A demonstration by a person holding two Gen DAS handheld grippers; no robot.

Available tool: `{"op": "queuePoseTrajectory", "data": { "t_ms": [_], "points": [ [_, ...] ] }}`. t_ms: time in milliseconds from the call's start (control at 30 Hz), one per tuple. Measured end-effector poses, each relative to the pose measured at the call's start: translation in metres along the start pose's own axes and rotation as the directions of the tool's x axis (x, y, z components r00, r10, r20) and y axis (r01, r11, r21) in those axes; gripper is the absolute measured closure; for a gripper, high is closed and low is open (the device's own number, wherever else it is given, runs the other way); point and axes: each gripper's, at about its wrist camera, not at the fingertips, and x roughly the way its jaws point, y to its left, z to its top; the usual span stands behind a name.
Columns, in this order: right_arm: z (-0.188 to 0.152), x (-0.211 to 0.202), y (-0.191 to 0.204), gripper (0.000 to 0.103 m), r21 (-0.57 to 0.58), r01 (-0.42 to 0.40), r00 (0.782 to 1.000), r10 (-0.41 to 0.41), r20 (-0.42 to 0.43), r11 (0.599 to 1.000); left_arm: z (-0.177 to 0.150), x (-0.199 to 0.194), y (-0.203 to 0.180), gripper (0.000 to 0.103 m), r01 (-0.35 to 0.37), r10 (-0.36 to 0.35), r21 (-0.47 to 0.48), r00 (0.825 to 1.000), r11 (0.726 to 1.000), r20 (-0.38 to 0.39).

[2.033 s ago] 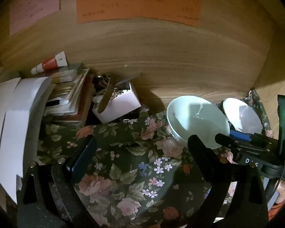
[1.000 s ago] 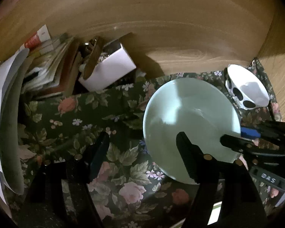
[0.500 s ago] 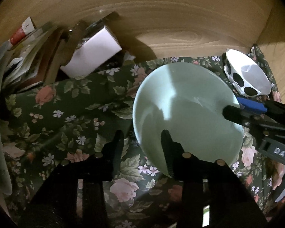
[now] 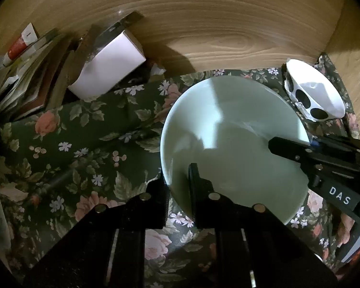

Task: Organize plates and bowls

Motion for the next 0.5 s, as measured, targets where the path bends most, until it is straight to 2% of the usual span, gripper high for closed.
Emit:
{"op": "queuePoseTrajectory", "data": {
  "t_ms": [167,500],
  "points": [
    [-0.003,-0.016,0.001,0.088,0.001,0.004,0.999,-0.004,0.032,1.0,-0.004,-0.009,-0.003,0.089,0.013,-0.013,0.001,1.0,1.0,0.016],
    [-0.011,-0.061,0.016,0.088,-0.002,0.007,0.989,-0.006,0.15,1.0,-0.015,-0.057,-0.007,0.089,0.034,-0.033,-0.004,0.992,0.999,0.121]
  ]
}}
